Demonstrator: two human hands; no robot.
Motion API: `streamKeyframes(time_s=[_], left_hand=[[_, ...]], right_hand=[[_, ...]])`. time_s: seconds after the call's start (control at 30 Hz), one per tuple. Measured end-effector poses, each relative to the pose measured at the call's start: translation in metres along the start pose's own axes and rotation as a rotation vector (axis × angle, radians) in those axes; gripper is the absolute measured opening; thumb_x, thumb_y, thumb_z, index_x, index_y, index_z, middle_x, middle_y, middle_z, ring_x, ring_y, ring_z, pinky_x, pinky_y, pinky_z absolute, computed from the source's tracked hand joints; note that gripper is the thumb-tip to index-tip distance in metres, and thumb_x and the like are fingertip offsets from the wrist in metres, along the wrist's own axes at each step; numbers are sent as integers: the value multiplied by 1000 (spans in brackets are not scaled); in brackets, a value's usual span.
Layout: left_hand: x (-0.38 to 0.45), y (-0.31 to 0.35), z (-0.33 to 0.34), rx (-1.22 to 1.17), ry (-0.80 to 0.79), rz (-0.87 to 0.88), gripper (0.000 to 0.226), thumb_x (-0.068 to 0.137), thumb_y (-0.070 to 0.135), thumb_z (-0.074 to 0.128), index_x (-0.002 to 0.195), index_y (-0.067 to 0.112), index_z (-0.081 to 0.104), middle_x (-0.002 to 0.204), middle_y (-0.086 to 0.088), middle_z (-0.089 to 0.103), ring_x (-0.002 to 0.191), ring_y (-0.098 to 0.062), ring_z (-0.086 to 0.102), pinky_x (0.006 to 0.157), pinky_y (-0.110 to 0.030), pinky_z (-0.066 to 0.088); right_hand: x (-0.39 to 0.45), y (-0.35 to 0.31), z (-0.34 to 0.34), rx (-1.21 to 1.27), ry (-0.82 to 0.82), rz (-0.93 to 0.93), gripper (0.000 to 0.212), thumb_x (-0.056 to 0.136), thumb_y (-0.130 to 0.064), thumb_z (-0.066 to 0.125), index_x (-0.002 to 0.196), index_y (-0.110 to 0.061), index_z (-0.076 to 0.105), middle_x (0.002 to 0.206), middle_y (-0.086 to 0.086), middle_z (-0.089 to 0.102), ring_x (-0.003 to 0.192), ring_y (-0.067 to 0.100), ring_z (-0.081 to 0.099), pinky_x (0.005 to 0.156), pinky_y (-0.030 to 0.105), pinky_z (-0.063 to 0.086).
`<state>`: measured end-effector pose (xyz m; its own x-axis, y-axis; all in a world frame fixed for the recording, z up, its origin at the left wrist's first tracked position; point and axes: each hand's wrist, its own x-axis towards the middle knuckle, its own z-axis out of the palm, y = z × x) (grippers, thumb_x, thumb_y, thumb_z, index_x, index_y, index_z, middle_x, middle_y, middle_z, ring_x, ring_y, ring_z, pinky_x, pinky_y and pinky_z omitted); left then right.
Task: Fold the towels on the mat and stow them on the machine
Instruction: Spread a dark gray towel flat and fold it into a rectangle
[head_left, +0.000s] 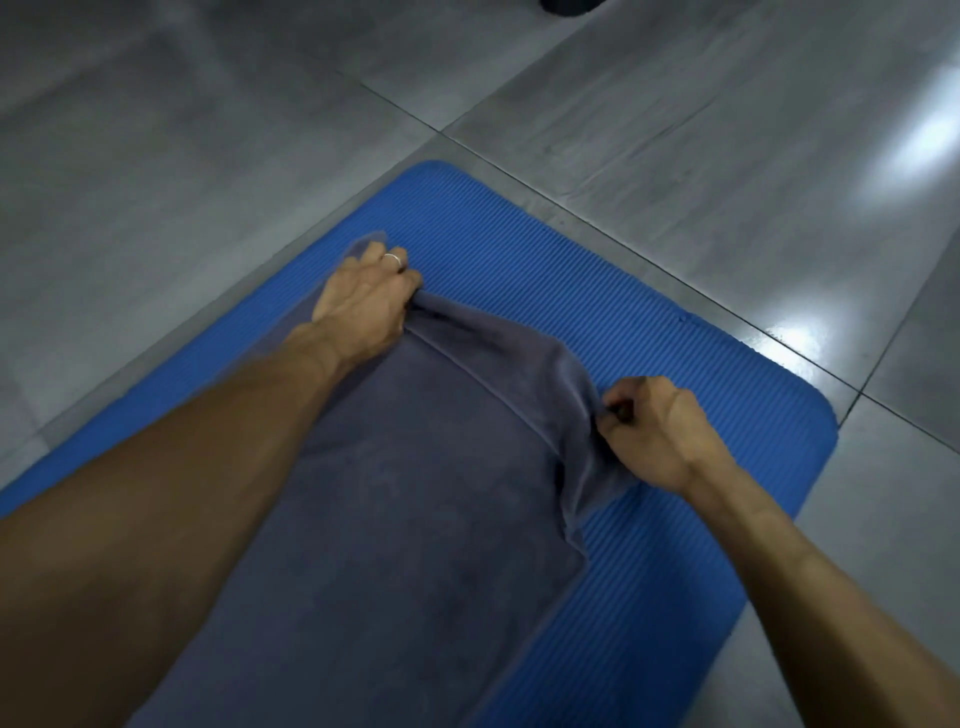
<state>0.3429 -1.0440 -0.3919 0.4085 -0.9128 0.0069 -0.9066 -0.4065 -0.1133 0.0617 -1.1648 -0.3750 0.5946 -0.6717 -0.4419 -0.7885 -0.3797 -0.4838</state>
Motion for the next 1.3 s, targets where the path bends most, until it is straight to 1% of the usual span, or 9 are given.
streamKeyframes(time_s=[0.13, 0.3, 0.4, 0.53, 0.73, 0.9, 1.03, 1.13, 1.3], left_hand=[[-51, -20, -15, 175, -4, 33, 23, 91, 14, 51, 112, 16, 60, 117, -2, 57, 110, -28, 44, 72, -33, 26], [-132, -53, -22, 74, -115, -212, 23, 90, 7, 47, 111, 12, 56, 112, -11, 56, 100, -36, 57, 66, -39, 36], [-190, -76, -23, -20, -83, -346, 25, 85, 3, 46, 105, 10, 59, 105, -14, 58, 91, -40, 59, 68, -41, 42], [-274, -96, -35, -103, 10, -487, 32, 82, 3, 49, 108, 13, 65, 101, -14, 61, 92, -40, 60, 75, -44, 48], [-415, -130, -58, -185, -3, -642, 39, 79, 2, 49, 111, 16, 65, 112, -9, 64, 100, -33, 60, 83, -43, 50], [-525, -150, -71, -243, -17, -728, 33, 78, 8, 55, 109, 10, 67, 117, -13, 65, 107, -34, 60, 92, -39, 46], [-605, -162, -75, -318, -60, -857, 47, 84, 10, 47, 128, -3, 56, 138, -20, 51, 124, -35, 51, 106, -33, 33], [-656, -172, -68, -343, -153, -956, 54, 98, 26, 46, 145, 2, 36, 155, -13, 30, 139, -30, 34, 115, -35, 23], [-724, -188, -43, -390, -278, -986, 77, 96, 41, 53, 154, 9, 13, 162, -3, 6, 147, -24, 16, 118, -37, 17]], right_hand=[[-24, -30, 8, 75, -40, -197, 11, 90, -23, 59, 79, -25, 60, 76, -4, 65, 71, 13, 61, 63, 30, 53], [-66, -81, 50, 0, -149, -416, 3, 88, -29, 66, 89, -30, 63, 81, -10, 65, 78, 9, 61, 63, 15, 41], [-100, -112, 80, -70, -246, -491, 13, 86, -32, 68, 98, -27, 68, 90, -9, 66, 85, 8, 61, 71, 16, 43], [-162, -148, 112, -127, -358, -621, 9, 88, -31, 65, 93, -26, 70, 90, -11, 69, 85, 7, 63, 80, 27, 53], [-248, -203, 164, -85, -471, -771, 16, 91, -25, 66, 106, -23, 71, 100, -11, 70, 92, 1, 62, 78, 9, 46], [-322, -246, 225, -122, -576, -873, 16, 91, -22, 66, 104, -18, 72, 101, -3, 73, 96, 10, 66, 88, 25, 53], [-385, -273, 281, -170, -661, -953, 15, 91, -20, 65, 100, -11, 72, 96, 3, 73, 92, 15, 67, 86, 29, 54], [-427, -292, 326, -218, -730, -1008, 13, 89, -14, 62, 87, -4, 69, 84, 8, 70, 85, 21, 66, 81, 37, 55], [-481, -307, 391, -277, -910, -1020, 19, 89, -11, 58, 71, -5, 59, 72, 8, 65, 70, 20, 63, 64, 36, 56]])
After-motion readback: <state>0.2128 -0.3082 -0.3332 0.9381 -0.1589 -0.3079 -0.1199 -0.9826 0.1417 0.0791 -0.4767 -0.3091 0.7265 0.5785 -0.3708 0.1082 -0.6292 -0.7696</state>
